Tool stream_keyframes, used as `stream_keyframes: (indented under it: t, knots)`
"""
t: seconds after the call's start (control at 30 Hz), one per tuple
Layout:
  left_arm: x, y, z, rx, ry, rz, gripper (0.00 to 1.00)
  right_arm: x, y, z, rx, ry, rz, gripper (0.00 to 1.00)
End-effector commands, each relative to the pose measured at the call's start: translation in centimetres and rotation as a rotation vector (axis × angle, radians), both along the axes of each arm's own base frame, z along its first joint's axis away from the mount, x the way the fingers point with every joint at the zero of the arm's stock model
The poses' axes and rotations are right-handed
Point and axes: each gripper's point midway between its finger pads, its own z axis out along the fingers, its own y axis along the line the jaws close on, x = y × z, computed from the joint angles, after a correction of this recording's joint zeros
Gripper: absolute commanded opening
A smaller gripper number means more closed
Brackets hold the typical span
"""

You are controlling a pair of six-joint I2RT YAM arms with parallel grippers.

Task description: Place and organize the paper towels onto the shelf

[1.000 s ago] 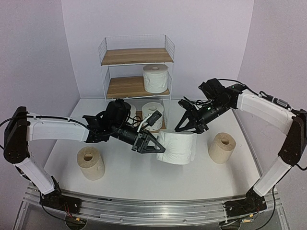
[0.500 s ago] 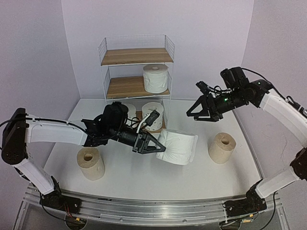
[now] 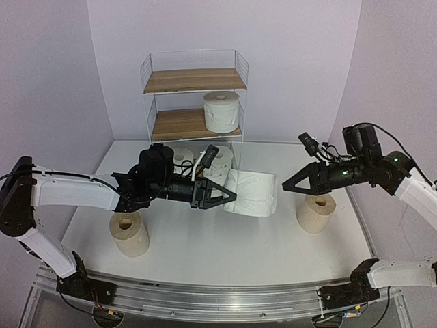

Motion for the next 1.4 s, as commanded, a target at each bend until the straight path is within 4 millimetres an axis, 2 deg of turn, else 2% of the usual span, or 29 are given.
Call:
stream_keyframes:
  t: [0.0, 0.07, 0.13, 0.3, 0.47, 0.67, 0.83, 0.97, 1.03, 1.17, 1.2, 1.33, 1.37]
  knots:
    - [0.9, -0.3, 6.0, -0.163, -0.106, 0.046, 0.00, 3.0, 2.0, 1.5, 0.079, -0.105, -0.024, 0.81]
    - [1.4, -0.6, 6.0, -0.154, -0.100, 0.062, 0.00, 3.8, 2.7, 1.3, 0.078, -0.108, -0.020, 0.84]
    - [2.1, -0.7, 5.8, -0.143, -0.098, 0.094, 0.00, 3.7, 3.7, 1.5, 0.093, -0.113, 0.014, 0.91]
    - [2.9, -0.9, 6.0, -0.141, -0.100, 0.128, 0.00, 4.8, 4.4, 0.3, 0.035, -0.154, -0.019, 0.95]
    - [3.7, -1.5, 5.8, -0.111, -0.097, 0.149, 0.00, 4.6, 6.6, 0.4, 0.055, -0.180, 0.027, 0.97]
    - [4.1, -1.9, 5.8, -0.101, -0.101, 0.153, 0.00, 6.9, 7.3, -0.2, 0.001, -0.210, -0.070, 0.98]
    - [4.6, -2.2, 5.4, -0.076, -0.097, 0.173, 0.00, 6.4, 9.0, 0.3, 0.058, -0.211, -0.010, 0.91]
    - [4.7, -2.3, 5.6, -0.073, -0.105, 0.175, 0.00, 6.4, 9.5, 0.1, 0.063, -0.205, -0.004, 0.78]
    - [4.9, -2.3, 5.6, -0.070, -0.104, 0.185, 0.04, 6.4, 9.4, -0.1, 0.061, -0.201, -0.008, 0.63]
    - [5.0, -2.4, 5.8, -0.071, -0.101, 0.186, 0.27, 6.3, 9.5, 0.1, 0.070, -0.190, -0.017, 0.40]
    - [5.0, -2.4, 5.8, -0.070, -0.100, 0.187, 0.33, 6.4, 9.4, 0.0, 0.068, -0.190, -0.028, 0.31]
    - [5.3, -2.3, 6.4, -0.061, -0.111, 0.202, 0.47, 7.1, 8.9, 0.2, 0.059, -0.234, -0.075, 0.01]
    - [5.4, -2.2, 6.5, -0.059, -0.117, 0.210, 0.50, 7.1, 8.7, 0.4, 0.061, -0.248, -0.081, 0.00]
